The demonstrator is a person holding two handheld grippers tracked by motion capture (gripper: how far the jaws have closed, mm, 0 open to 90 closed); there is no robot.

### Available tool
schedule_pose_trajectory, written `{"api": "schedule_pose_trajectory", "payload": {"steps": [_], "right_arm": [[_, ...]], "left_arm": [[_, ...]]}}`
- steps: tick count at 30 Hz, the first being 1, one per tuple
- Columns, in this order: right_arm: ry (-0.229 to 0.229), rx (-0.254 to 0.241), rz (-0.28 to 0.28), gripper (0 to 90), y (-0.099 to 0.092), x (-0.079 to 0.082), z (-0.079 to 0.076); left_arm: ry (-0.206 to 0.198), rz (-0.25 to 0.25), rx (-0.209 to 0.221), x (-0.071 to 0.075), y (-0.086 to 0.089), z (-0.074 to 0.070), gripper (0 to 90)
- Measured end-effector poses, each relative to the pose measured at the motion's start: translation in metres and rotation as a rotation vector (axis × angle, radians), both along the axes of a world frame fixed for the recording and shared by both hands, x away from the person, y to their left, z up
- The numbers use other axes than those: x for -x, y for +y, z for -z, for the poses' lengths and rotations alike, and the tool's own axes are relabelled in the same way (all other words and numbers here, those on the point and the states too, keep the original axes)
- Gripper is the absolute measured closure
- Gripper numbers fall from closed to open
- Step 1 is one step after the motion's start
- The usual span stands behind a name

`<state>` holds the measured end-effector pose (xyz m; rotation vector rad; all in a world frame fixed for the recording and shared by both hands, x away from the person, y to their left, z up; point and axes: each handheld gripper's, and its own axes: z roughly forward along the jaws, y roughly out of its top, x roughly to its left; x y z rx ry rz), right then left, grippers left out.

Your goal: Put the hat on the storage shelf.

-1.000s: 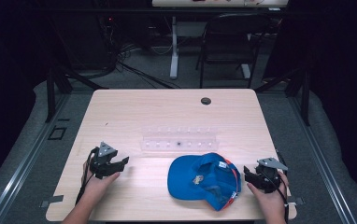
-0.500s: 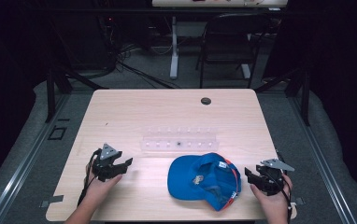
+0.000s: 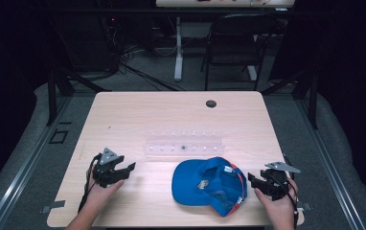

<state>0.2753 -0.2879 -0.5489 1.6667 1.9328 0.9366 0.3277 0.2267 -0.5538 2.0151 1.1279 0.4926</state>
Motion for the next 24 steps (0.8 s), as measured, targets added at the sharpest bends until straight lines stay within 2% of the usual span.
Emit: {"api": "schedule_pose_trajectory", "payload": {"steps": [4, 6, 7, 8, 12, 16, 19, 21, 23, 24], "right_arm": [[0.029, -0.01, -0.019, 44.4, 0.0, 0.001, -0.007], [0.046, -0.043, -0.04, 44.6, 0.0, 0.001, -0.013], [0.046, -0.043, -0.04, 44.6, 0.0, 0.001, -0.013], [0.063, -0.06, -0.059, 43.2, 0.0, 0.001, -0.018], [0.095, -0.062, -0.065, 43.5, 0.003, 0.003, -0.026], [0.116, -0.075, -0.071, 50.1, 0.004, 0.005, -0.034], [0.128, -0.075, -0.075, 50.2, 0.004, 0.005, -0.038], [0.146, -0.101, -0.095, 46.7, 0.004, 0.004, -0.041], [0.174, -0.107, -0.107, 44.4, 0.004, 0.003, -0.044], [0.18, -0.109, -0.116, 47.3, 0.005, 0.002, -0.045]], "left_arm": [[0.019, -0.008, 0.005, -0.001, 0.001, 0.001, 45.5], [0.02, -0.007, 0.002, -0.001, 0.001, 0.001, 46.4], [0.02, -0.007, 0.002, -0.001, 0.001, 0.001, 46.3], [0.018, -0.006, -0.002, -0.001, 0.001, 0.0, 46.4], [0.012, -0.02, -0.005, 0.0, 0.001, -0.001, 46.8], [0.019, -0.011, -0.012, 0.0, 0.002, -0.001, 47.5], [0.025, -0.007, -0.007, 0.0, 0.002, -0.001, 47.5], [0.02, -0.006, -0.004, 0.001, 0.001, -0.002, 47.7], [0.019, -0.006, -0.008, 0.002, 0.001, -0.002, 47.7], [0.017, -0.01, -0.009, 0.002, 0.001, -0.002, 47.6]]}}
